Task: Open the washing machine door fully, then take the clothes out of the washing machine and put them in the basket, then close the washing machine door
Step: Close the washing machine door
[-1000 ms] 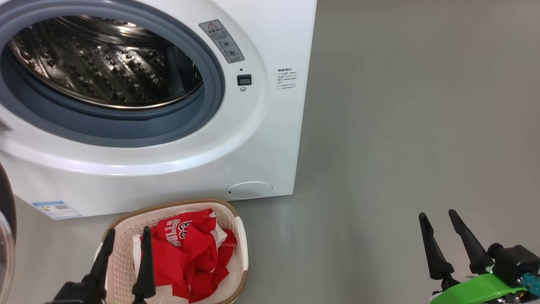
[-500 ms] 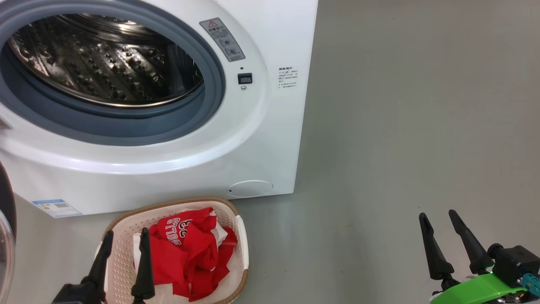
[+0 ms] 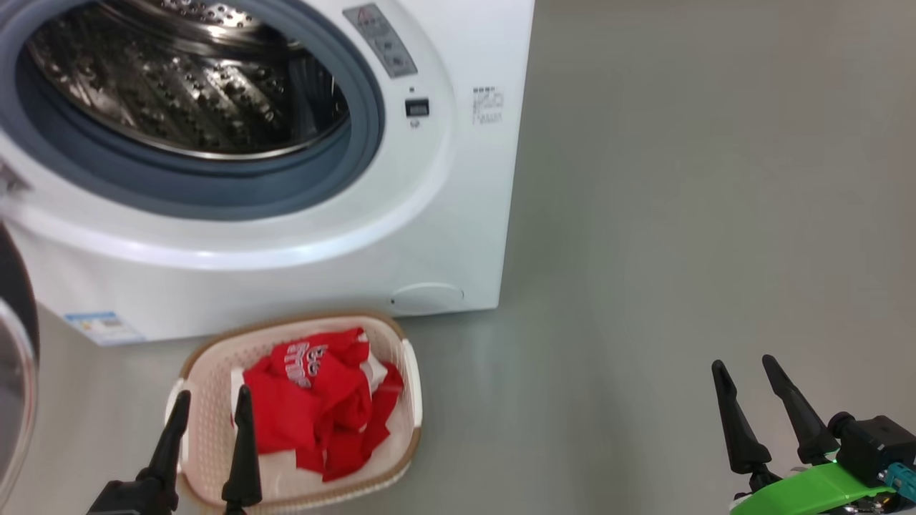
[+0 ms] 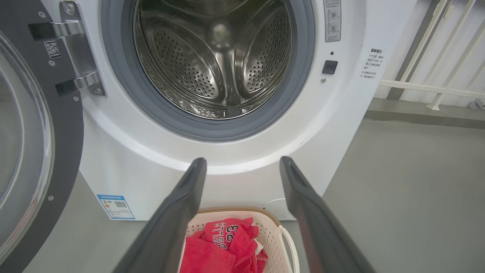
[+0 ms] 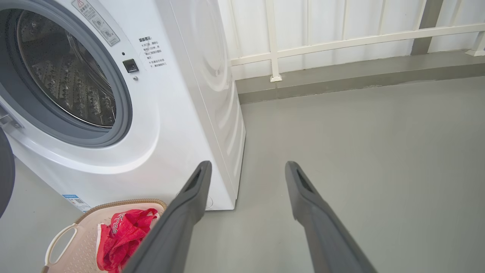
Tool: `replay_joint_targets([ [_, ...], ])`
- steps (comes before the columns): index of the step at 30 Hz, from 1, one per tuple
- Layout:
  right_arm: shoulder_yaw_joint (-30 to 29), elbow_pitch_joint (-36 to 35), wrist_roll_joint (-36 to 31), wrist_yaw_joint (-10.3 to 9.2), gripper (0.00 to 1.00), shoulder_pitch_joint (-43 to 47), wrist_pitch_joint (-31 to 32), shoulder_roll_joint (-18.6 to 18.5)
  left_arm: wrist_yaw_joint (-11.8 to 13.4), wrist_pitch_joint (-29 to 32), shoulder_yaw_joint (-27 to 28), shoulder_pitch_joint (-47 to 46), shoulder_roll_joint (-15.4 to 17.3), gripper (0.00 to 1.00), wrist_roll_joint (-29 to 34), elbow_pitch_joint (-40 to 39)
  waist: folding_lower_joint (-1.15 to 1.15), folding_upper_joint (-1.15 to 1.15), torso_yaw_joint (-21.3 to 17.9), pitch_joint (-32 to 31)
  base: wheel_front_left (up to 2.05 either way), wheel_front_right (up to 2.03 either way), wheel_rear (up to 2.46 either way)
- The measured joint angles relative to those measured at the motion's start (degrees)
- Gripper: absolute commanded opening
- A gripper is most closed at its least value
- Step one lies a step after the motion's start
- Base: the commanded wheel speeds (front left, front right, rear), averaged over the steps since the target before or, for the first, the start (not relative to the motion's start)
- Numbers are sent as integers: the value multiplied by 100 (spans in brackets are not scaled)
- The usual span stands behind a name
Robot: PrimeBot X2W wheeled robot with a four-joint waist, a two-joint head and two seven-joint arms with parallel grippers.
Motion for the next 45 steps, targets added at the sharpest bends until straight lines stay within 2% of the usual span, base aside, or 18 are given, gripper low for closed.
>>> replay_joint_targets([
  [12,-11,13,0,1,100,0,0,9,-1,0,-11,0,0,100,-40,-3,0,0,20,-6,-157,157,0],
  [28,-32,21,-1,0,100,0,0,9,11,0,-101,-1,0,100,-55,-30,0,0,55,-16,-16,16,0],
  [37,52,26,-15,1,100,-2,0,-24,98,0,-162,-2,1,100,-154,-19,0,0,276,-41,0,0,0],
  [45,193,64,-14,0,100,-3,0,-136,231,0,-312,2,1,100,-348,-5,0,0,664,-81,0,0,0],
])
